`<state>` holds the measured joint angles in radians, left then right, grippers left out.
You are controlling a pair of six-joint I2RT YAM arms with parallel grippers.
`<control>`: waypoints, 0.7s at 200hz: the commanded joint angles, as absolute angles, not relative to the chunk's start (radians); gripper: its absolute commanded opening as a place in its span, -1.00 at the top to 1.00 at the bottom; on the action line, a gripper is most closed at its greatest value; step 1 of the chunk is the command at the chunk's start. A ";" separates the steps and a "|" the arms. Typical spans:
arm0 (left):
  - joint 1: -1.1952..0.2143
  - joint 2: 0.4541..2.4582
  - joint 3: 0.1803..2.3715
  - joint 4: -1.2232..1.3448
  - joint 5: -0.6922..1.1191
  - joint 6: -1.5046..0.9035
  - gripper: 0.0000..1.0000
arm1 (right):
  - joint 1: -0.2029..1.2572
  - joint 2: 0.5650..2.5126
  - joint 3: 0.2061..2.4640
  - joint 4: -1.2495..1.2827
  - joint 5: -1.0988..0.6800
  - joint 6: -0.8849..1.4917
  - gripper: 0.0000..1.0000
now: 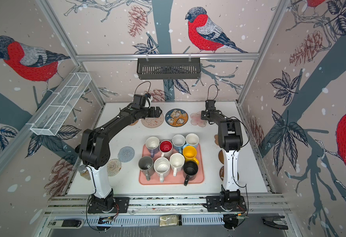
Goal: Place cups on coasters
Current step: Move the coaster to the top-right of the table.
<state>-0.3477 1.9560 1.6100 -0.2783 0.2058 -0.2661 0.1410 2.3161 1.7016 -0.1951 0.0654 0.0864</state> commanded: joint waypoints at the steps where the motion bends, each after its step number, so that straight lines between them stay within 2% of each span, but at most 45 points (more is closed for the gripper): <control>1: -0.345 1.941 1.608 -0.264 0.204 -0.266 -0.94 | 0.136 2.309 1.700 -0.336 0.030 0.099 -0.15; 61: -0.346 1.881 1.561 -0.260 0.152 -0.280 -0.94 | 0.130 2.153 1.710 -0.384 0.062 0.175 -0.40; 93: -0.355 1.798 1.381 -0.124 0.126 -0.350 -0.94 | 0.125 2.014 1.550 -0.362 0.098 0.225 -0.55; 140: -0.382 1.617 1.170 -0.043 0.034 -0.394 -0.94 | 0.088 1.751 1.250 -0.347 0.120 0.342 -0.64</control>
<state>-0.3656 1.6947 1.2495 -0.1452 0.1005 -0.3611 0.1020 1.8408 1.3518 -0.3485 0.0875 0.2474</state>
